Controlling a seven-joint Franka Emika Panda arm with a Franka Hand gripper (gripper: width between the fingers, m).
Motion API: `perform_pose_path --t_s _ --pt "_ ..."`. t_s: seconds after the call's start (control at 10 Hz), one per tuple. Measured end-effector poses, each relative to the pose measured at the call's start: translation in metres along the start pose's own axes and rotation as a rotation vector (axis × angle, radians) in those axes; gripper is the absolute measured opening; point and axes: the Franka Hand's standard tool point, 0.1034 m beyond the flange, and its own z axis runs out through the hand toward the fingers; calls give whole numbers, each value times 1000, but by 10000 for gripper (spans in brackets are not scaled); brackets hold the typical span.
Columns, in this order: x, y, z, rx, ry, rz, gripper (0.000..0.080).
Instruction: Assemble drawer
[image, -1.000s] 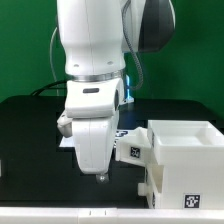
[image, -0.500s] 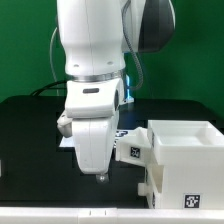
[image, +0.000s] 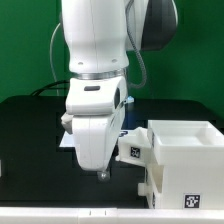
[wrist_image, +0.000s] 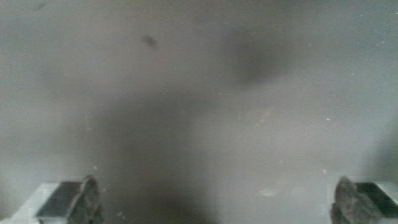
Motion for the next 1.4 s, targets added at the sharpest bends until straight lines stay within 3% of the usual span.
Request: perform_pose_path --t_s 0.3,0.4,0.7,0.8,1.3,1.4 --pt "0 -1 0 -2 0 9 649" --pt "0 -8 -4 -18 -3 78 649" --pt "11 -46 -3 -24 -14 254 649" --pt "13 -53 -2 -16 -18 253 649" --pt "11 -50 -3 -18 -18 256 649" --pt "14 -56 -8 -13 -26 271 649"
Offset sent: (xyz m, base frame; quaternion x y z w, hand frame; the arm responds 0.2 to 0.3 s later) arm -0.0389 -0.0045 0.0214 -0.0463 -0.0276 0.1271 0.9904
